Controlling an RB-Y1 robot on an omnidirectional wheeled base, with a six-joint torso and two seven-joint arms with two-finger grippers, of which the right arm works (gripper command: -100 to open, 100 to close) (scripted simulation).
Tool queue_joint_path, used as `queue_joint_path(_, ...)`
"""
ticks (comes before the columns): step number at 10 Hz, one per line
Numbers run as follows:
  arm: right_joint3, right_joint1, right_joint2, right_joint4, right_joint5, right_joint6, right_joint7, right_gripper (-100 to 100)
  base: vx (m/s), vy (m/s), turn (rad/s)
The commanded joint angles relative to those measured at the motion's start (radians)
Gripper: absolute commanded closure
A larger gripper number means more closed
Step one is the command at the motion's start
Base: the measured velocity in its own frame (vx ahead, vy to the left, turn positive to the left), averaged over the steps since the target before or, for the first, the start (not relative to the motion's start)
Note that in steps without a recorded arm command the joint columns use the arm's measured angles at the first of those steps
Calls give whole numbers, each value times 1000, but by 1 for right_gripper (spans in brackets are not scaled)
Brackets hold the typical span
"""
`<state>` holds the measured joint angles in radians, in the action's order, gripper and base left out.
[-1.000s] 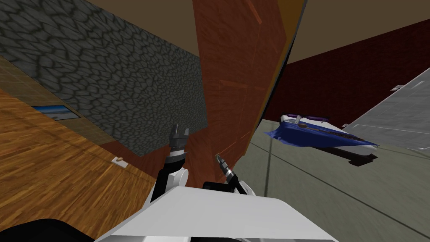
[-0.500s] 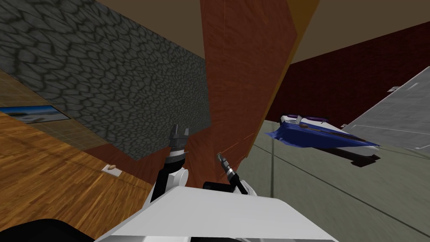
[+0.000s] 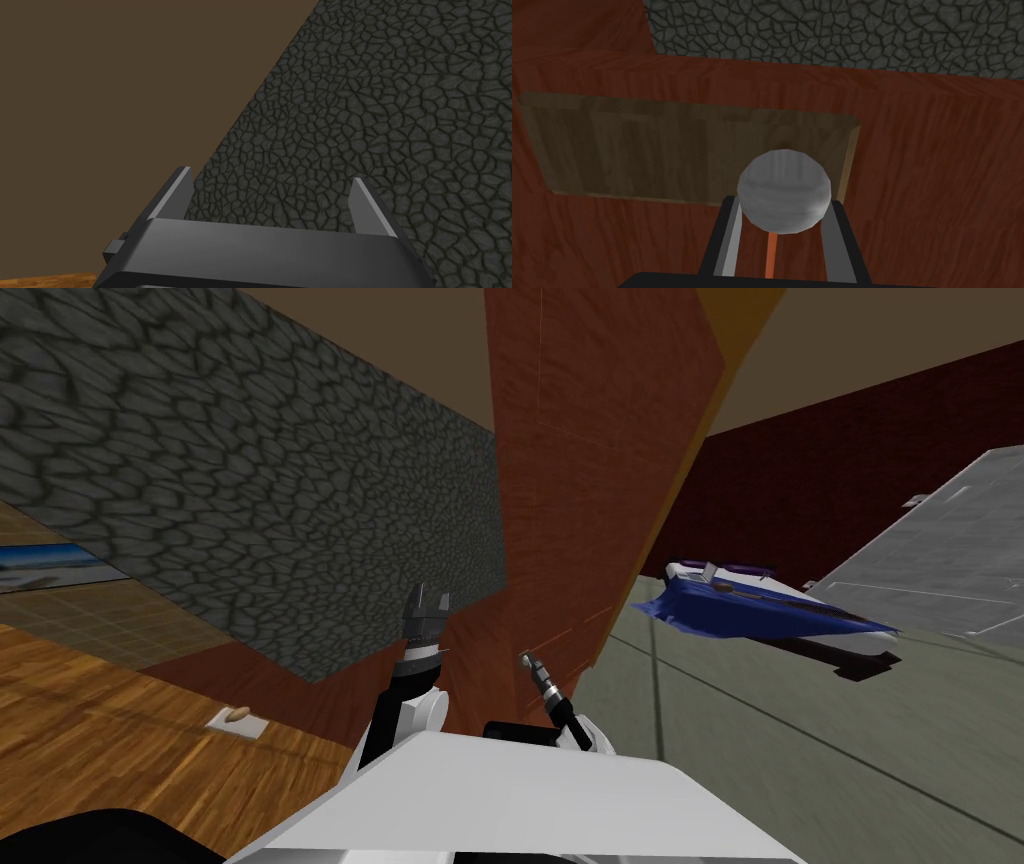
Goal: Push the door open
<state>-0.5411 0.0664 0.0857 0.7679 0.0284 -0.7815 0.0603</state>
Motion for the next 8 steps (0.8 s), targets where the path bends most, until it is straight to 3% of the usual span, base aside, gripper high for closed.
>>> queue_joint_path(1,37,0,0,17,9,14,-14,100,161,174,-62)
queue_joint_path(2,48,1,-2,14,12,15,-17,100,153,131,-61)
queue_joint_path(3,32,0,0,8,9,14,-8,-100,-51,36,-49)
queue_joint_path(8,23,-4,-3,26,11,23,-1,-100,-183,-65,-26)
